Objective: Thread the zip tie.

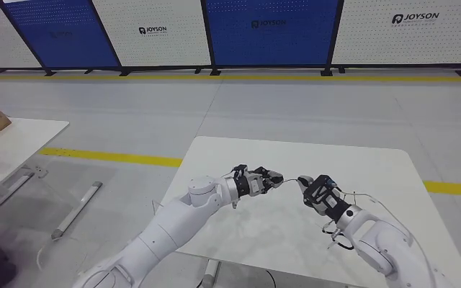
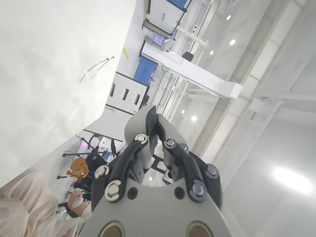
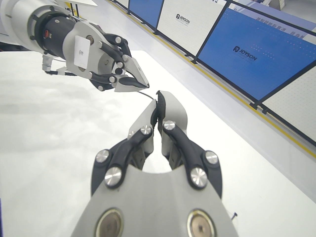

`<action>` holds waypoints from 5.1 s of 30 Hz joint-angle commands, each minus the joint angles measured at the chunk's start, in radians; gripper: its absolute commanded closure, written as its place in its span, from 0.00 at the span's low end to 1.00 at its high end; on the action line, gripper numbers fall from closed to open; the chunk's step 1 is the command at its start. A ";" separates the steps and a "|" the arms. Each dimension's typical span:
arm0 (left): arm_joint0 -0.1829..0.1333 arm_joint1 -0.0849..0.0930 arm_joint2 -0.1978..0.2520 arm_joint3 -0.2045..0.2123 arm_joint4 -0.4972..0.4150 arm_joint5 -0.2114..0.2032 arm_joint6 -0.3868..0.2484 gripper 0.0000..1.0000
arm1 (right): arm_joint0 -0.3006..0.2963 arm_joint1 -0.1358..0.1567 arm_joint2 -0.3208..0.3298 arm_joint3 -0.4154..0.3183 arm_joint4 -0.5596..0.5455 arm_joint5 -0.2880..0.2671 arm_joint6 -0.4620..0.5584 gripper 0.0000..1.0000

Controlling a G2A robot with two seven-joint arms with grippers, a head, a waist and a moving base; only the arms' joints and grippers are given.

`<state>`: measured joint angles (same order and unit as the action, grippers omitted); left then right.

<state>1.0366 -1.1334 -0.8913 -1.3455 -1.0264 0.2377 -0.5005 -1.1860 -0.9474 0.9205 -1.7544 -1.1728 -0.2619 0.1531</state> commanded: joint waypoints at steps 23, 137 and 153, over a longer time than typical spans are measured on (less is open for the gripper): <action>0.065 0.014 -0.041 -0.063 0.005 0.102 0.021 0.00 | -0.006 -0.005 0.019 0.008 -0.100 -0.078 0.000 1.00; 0.001 0.072 0.088 -0.009 -0.324 0.102 -0.002 1.00 | -0.007 0.001 -0.038 -0.015 -0.222 -0.078 -0.057 0.00; 0.100 0.072 0.070 -0.077 -0.009 -0.203 0.185 1.00 | -0.049 0.003 0.079 0.019 0.051 -0.078 0.125 0.00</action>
<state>1.1267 -1.0605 -0.8318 -1.4112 -1.0705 0.0303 -0.3327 -1.2381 -0.9458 0.9956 -1.7314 -1.1287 -0.3402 0.2493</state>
